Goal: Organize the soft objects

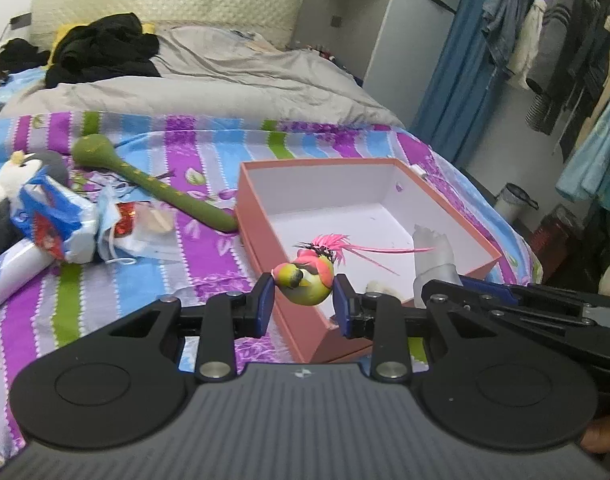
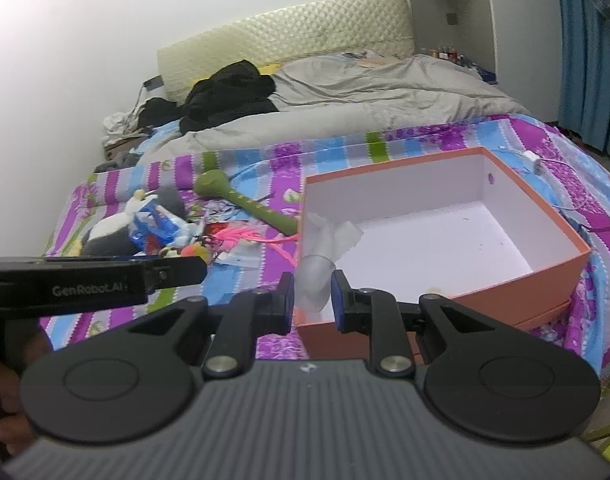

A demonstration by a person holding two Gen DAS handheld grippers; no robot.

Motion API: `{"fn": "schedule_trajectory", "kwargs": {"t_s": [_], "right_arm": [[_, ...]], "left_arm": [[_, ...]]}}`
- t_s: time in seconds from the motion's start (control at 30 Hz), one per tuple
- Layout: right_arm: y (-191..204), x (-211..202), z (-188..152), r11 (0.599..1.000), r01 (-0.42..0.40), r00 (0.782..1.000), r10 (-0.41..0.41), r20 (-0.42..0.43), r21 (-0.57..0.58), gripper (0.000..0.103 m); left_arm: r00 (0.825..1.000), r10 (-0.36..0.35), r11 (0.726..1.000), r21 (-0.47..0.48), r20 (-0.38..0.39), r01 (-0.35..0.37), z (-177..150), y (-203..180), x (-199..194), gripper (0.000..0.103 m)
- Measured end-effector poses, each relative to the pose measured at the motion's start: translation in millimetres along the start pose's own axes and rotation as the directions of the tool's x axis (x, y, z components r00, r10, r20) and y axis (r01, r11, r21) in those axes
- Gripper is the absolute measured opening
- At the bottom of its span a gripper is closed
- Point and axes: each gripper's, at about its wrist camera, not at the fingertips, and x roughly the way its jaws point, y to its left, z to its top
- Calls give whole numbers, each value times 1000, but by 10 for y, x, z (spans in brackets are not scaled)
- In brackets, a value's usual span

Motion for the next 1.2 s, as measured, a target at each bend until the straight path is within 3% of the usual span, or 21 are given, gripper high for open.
{"fn": "schedule_trajectory", "kwargs": {"t_s": [0.57, 1.2], "right_arm": [[-715, 515, 117, 995, 51, 996, -44, -84, 83, 23], [-1404, 1358, 129, 981, 120, 972, -85, -217, 152, 24]], "left_arm": [[995, -22, 999, 36, -101, 25, 340, -318, 1020, 37], [969, -40, 995, 78, -242, 60, 550, -449, 2318, 37]]}}
